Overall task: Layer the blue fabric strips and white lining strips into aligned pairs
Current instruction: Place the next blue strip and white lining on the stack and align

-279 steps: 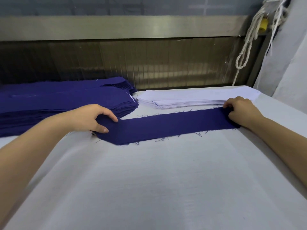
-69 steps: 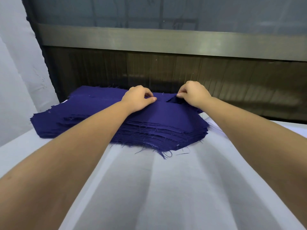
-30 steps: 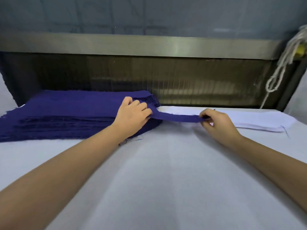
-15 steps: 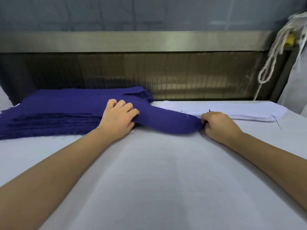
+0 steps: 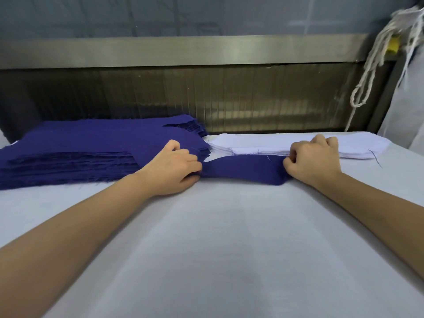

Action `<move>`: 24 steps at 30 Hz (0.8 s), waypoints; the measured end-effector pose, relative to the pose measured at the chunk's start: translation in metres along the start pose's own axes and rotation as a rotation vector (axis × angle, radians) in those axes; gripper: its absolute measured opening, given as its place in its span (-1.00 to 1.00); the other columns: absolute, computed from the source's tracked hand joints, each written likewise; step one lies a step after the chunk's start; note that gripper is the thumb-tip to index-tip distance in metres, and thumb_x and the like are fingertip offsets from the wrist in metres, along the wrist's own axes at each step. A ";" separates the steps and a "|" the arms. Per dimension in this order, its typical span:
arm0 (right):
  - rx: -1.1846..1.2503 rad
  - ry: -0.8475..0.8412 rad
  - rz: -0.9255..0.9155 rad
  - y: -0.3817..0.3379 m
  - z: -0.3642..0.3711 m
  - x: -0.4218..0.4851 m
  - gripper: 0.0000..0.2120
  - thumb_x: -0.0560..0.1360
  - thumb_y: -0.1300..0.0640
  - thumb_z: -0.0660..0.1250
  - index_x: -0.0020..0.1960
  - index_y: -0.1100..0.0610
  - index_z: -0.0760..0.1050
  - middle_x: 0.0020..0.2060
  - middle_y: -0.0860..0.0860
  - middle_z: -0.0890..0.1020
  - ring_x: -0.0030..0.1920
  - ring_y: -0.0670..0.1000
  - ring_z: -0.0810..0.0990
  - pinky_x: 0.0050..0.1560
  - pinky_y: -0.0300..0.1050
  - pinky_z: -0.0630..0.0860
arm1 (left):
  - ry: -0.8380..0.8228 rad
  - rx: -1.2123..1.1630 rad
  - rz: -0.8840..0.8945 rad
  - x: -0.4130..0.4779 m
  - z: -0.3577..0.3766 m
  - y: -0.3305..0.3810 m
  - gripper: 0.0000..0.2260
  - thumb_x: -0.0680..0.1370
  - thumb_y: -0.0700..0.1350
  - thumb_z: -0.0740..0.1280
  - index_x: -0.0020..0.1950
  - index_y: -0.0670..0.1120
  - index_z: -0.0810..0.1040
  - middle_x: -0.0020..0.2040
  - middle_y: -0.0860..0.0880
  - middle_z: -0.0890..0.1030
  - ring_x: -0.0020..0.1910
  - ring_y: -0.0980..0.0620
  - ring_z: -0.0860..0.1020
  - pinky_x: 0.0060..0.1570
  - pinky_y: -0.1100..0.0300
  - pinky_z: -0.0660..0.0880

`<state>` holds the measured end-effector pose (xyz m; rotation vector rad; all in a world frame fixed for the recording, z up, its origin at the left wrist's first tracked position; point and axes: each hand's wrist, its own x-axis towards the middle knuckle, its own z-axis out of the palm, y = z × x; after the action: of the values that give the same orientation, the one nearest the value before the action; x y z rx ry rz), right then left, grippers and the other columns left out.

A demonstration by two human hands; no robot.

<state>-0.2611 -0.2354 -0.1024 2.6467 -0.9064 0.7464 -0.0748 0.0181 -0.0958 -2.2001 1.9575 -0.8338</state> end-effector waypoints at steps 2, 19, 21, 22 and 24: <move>-0.004 0.058 -0.043 -0.004 -0.002 -0.002 -0.85 0.40 0.07 0.26 -0.22 0.13 0.56 -0.19 -0.05 0.57 0.00 0.12 0.35 -0.05 -0.05 0.06 | -0.011 -0.103 0.013 0.002 -0.002 0.004 -0.78 0.60 0.02 0.18 0.02 -0.03 0.58 -0.16 0.06 0.57 -0.15 0.01 0.48 0.03 0.16 0.28; 0.157 -0.187 -0.206 -0.018 -0.003 -0.004 -0.75 0.55 0.03 0.14 -0.16 0.16 0.48 -0.20 0.04 0.54 -0.17 0.10 0.45 -0.25 -0.12 0.32 | 0.006 -0.250 -0.405 0.002 0.001 0.002 -0.74 0.57 0.01 0.24 0.26 0.04 0.46 0.15 0.06 0.45 0.07 0.05 0.45 -0.12 0.17 0.45; 0.097 -0.170 -0.152 -0.018 -0.003 -0.003 -0.72 0.56 0.01 0.11 -0.20 0.17 0.42 -0.23 0.04 0.48 -0.19 0.10 0.42 -0.26 -0.14 0.27 | -0.058 -0.218 -0.397 0.001 0.003 0.000 -0.71 0.57 0.03 0.24 0.28 0.07 0.42 0.17 0.07 0.46 0.08 0.06 0.45 -0.09 0.17 0.46; 0.080 -0.165 -0.132 -0.017 -0.003 -0.003 -0.69 0.57 -0.01 0.09 -0.21 0.17 0.40 -0.24 0.04 0.46 -0.20 0.10 0.42 -0.26 -0.13 0.26 | -0.085 -0.217 -0.375 0.000 0.003 0.000 -0.70 0.57 0.04 0.23 0.29 0.08 0.41 0.17 0.09 0.46 0.08 0.08 0.45 -0.08 0.17 0.47; 0.051 -0.157 -0.105 -0.017 -0.003 -0.003 -0.66 0.59 -0.04 0.06 -0.22 0.17 0.37 -0.25 0.04 0.44 -0.21 0.09 0.41 -0.25 -0.13 0.26 | -0.134 -0.262 -0.335 0.000 0.004 0.001 -0.70 0.59 0.03 0.20 0.32 0.11 0.39 0.16 0.12 0.44 0.07 0.10 0.47 -0.08 0.16 0.48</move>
<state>-0.2534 -0.2201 -0.1026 2.8054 -0.7876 0.5501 -0.0743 0.0161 -0.0999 -2.7050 1.7492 -0.4609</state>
